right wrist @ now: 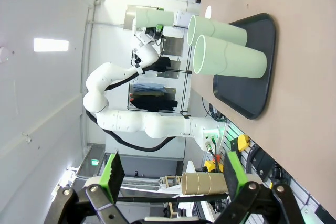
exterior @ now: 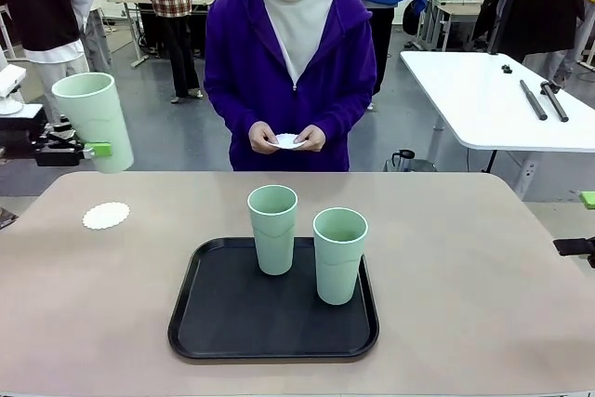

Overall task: Place coasters on the table and set cups on them.
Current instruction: Pick up one Reusable plastic cup and place it on a coaster set by the human.

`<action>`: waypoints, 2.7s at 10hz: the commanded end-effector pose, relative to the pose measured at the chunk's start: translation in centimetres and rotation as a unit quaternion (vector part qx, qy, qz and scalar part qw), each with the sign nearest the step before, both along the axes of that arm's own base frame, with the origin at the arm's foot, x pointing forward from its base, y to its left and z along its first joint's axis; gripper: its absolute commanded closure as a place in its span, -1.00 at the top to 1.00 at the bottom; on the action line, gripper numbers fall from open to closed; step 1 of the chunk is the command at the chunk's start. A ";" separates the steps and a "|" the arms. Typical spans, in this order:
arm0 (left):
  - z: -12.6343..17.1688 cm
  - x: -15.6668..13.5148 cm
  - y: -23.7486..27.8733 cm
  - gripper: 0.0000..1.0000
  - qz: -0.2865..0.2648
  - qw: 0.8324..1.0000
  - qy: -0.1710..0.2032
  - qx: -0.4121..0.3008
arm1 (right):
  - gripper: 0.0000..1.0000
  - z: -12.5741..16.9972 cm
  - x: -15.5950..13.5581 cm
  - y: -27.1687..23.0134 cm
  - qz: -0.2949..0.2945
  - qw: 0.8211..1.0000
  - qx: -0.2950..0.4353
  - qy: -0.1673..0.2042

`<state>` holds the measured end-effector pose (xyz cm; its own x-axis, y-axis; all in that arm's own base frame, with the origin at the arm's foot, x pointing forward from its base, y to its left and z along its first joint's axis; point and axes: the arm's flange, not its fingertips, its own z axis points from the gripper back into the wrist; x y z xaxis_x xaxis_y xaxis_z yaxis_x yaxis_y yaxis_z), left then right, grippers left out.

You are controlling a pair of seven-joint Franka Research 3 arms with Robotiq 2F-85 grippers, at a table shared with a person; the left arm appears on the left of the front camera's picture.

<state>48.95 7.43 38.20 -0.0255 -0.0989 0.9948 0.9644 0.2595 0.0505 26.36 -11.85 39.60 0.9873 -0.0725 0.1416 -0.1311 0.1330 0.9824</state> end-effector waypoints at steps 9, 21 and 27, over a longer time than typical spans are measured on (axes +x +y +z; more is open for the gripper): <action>-0.9 1.4 6.0 0.67 0.127 0.991 0.047 0.009 | 1.00 0.2 0.1 0.0 -0.002 1.000 0.006 -0.003; -5.8 2.9 6.9 0.68 0.055 0.998 0.022 -0.016 | 1.00 0.2 0.1 0.0 -0.002 1.000 0.006 -0.003; -11.3 6.0 7.5 0.68 0.054 0.998 0.044 0.001 | 1.00 0.2 0.1 0.0 -0.002 1.000 0.006 -0.003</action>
